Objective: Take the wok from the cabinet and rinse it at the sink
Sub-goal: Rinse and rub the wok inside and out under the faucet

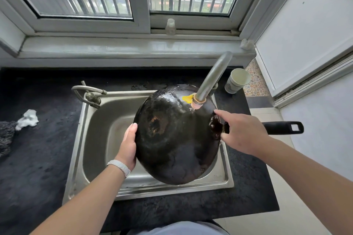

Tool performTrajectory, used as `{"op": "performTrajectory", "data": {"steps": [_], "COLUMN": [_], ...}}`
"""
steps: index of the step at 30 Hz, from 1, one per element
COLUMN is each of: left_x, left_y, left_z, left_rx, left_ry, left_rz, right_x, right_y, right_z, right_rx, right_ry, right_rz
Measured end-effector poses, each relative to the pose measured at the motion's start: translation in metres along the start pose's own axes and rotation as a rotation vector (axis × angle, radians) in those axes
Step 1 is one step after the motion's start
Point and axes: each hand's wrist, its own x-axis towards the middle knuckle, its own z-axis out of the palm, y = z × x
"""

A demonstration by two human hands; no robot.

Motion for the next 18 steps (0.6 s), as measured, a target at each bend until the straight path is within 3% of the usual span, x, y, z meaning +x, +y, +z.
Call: {"op": "performTrajectory", "data": {"steps": [18], "left_x": [0.002], "left_y": [-0.005], "left_z": [0.02], "left_rx": [-0.021], "left_ry": [-0.093], "left_rz": [0.049], "right_x": [-0.035], "right_y": [0.005], "right_z": [-0.005], "right_rx": [0.003], "right_ry": [-0.013], "right_rz": [0.138]}}
